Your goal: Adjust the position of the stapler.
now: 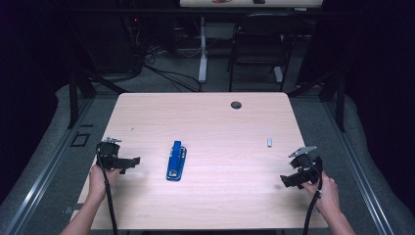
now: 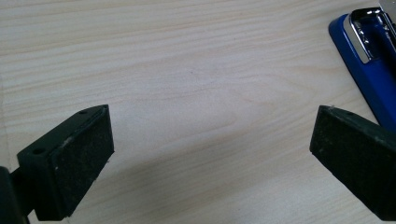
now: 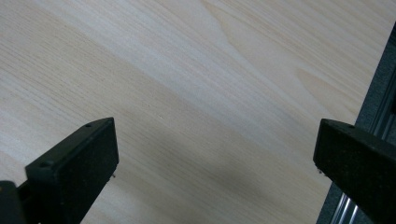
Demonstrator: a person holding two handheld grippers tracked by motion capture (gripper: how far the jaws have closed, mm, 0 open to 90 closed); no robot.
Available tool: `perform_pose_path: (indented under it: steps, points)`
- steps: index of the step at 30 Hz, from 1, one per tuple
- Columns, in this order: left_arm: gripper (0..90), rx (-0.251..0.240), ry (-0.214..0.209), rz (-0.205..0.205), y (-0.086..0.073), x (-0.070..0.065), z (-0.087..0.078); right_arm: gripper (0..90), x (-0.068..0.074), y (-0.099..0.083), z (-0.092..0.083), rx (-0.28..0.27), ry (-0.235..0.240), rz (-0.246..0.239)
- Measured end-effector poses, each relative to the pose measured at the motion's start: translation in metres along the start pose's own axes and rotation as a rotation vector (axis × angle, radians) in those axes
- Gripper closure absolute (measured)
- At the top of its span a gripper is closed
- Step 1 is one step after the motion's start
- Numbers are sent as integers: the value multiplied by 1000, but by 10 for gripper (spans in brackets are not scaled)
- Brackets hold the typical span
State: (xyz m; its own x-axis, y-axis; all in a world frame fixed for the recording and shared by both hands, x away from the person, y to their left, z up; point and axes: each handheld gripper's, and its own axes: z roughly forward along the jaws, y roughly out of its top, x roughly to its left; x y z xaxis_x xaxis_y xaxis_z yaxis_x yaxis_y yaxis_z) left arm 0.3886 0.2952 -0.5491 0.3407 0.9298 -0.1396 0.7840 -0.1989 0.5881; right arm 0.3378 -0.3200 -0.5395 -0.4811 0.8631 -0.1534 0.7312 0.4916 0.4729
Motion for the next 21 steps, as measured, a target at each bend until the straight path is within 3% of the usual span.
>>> perform_pose_path:
  steps: [4,8,14,15,21]
  points:
    - [0,8,-9,-13,0,0,5,0,-1,-2,3,15,12,6]
    - [0,-6,-15,6,5,-7,3,0,1,-4,-1,33,6,-2]
    - [0,-5,-26,18,12,-21,2,0,4,-7,-9,18,-18,-6]
    - [0,-24,-25,25,14,-26,1,0,4,-8,-9,17,-13,-5]
    - [0,-25,-52,51,19,-45,1,0,3,-8,-5,35,7,-1]
